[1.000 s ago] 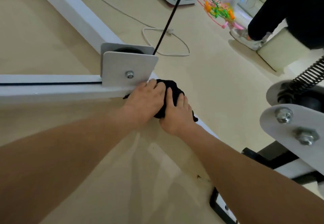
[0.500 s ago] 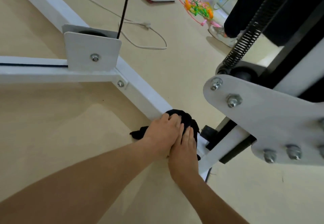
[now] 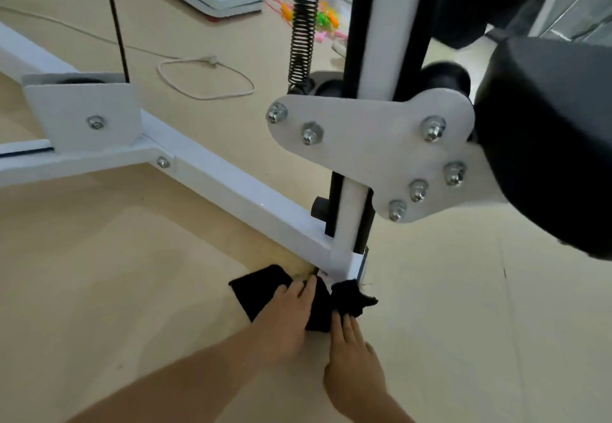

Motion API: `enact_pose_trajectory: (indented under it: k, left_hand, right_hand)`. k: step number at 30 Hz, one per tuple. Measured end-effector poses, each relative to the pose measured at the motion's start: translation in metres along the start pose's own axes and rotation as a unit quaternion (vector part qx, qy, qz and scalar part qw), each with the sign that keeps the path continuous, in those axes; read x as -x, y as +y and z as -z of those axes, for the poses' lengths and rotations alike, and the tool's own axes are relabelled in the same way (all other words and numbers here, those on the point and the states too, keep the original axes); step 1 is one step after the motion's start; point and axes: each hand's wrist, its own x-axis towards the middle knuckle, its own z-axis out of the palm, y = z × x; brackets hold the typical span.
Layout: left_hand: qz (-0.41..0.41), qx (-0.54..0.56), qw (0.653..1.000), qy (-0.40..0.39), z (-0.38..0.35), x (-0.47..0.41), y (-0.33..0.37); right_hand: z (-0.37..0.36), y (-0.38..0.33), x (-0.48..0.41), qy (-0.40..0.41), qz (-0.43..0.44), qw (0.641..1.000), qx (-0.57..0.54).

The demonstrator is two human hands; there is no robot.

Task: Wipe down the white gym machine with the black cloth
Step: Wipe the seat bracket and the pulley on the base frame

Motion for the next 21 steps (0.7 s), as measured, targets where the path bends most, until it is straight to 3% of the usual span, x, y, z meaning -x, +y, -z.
enact_pose_trajectory:
  k: [3, 5, 10, 15, 21]
  left_hand:
    - [-0.029, -0.048, 0.998, 0.009, 0.005, -0.008, 0.011]
    - [-0.038, -0.097, 0.995, -0.003, 0.000, -0.010, 0.018]
    - [-0.030, -0.207, 0.977, -0.033, -0.005, -0.031, 0.009]
    - [-0.012, -0.186, 0.981, -0.046, -0.008, -0.041, 0.016]
    - [-0.049, -0.207, 0.974, -0.083, -0.011, -0.019, 0.028]
  right_hand:
    - [0.001, 0.000, -0.020, 0.043, 0.016, 0.998, -0.052]
    - [-0.004, 0.000, -0.031, 0.078, 0.054, 0.995, -0.027]
    - [0.006, 0.005, -0.045, 0.040, 0.019, 0.998, 0.035]
    - [0.009, -0.001, -0.039, 0.057, 0.005, 0.998, 0.030]
    - [0.006, 0.016, -0.013, 0.042, 0.033, 0.999, 0.002]
